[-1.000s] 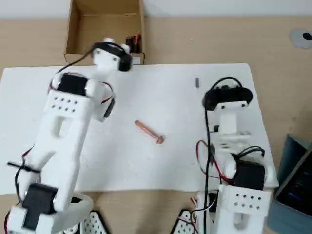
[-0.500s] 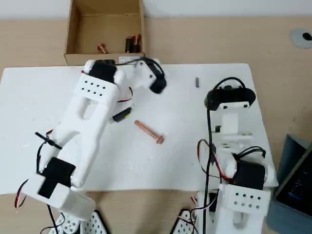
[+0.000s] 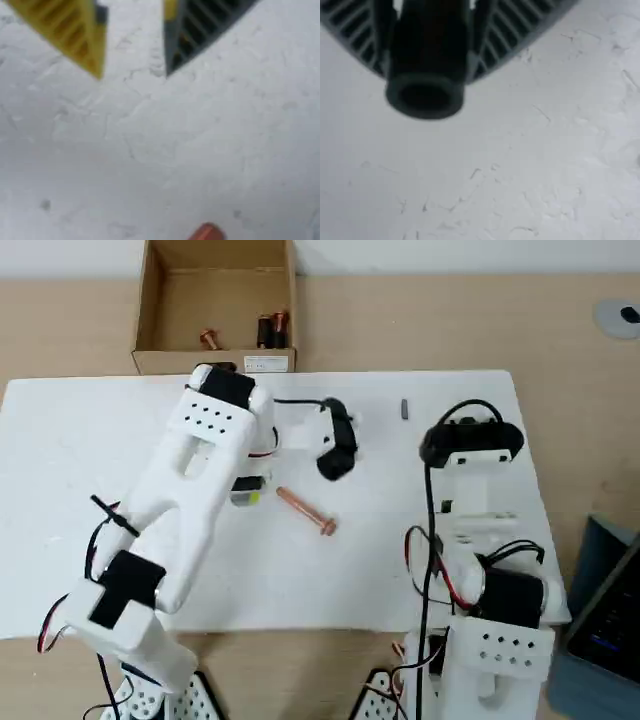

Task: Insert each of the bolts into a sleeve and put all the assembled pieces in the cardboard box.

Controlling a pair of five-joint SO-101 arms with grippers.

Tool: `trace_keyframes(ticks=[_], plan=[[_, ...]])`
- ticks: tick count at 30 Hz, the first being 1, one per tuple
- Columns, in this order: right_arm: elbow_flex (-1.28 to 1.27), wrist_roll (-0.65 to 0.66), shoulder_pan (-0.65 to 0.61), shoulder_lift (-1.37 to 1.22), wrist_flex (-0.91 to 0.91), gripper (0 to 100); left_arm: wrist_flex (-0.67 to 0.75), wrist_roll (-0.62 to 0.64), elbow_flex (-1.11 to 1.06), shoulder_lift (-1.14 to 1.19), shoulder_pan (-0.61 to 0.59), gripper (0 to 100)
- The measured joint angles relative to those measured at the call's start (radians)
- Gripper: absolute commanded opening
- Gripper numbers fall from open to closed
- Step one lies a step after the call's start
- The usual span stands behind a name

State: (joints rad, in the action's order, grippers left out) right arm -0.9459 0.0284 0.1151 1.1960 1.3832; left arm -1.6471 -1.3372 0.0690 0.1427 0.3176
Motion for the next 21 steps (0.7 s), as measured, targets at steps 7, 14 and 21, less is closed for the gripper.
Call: trace_keyframes(ticks=[7,14,21], plan=[[0.0,0.0,0.107,0.0,0.0,0.9,0.003,-0.112,0.002,0.044,0.044,11],[0.0,0.028,0.166,0.0,0.0,0.9,0.091,-0.133,0.002,0.064,0.107,11],[0.0,0.031,0.207,0.0,0.0,0.9,0.175,-0.133,0.002,0.115,0.152,11]])
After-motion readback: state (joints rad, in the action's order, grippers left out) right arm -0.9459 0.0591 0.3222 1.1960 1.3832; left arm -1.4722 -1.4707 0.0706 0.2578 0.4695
